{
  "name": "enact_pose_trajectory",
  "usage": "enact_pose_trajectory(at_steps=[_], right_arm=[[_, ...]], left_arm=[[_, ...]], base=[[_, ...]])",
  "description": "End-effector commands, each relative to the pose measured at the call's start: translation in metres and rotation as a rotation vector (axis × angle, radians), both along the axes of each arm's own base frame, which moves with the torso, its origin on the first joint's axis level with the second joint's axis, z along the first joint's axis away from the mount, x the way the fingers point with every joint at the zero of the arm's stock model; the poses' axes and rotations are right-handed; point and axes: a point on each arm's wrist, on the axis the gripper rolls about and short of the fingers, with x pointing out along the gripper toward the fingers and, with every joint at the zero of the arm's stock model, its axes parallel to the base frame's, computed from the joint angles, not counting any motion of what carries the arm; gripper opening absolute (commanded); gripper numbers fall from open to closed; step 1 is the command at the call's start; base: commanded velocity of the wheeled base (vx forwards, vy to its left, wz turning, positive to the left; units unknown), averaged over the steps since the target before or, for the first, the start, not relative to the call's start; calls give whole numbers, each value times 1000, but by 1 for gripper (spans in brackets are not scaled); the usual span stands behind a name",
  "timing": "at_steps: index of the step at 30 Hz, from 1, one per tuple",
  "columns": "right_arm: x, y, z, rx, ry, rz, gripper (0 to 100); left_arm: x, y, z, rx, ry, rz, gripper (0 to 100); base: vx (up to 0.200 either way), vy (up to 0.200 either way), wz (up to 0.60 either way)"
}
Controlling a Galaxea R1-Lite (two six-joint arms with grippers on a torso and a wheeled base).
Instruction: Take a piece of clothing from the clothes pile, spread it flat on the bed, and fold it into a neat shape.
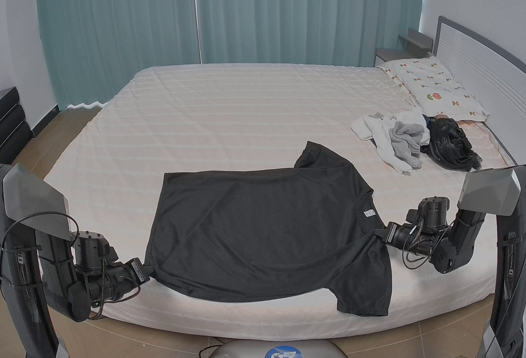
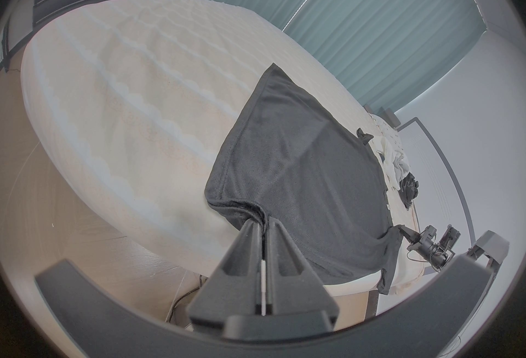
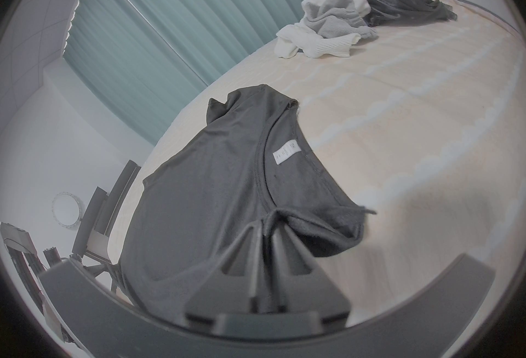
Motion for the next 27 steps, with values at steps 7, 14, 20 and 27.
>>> enact_pose_trajectory(at_steps=[7, 14, 20, 27], right_arm=[[2, -7, -4, -11, 30, -21, 100], [-29, -30, 1, -16, 72, 9, 100], [-58, -33, -1, -30, 94, 151, 100], [-69, -27, -16, -84, 129, 235, 100]], left_arm=[[1, 0, -4, -7, 13, 8, 0], [0, 1, -5, -7, 21, 8, 0], [-1, 1, -5, -6, 24, 6, 0], [-2, 1, -5, -7, 25, 5, 0]], base=[[0, 0, 0], [0, 0, 0], [0, 0, 0], [0, 0, 0]])
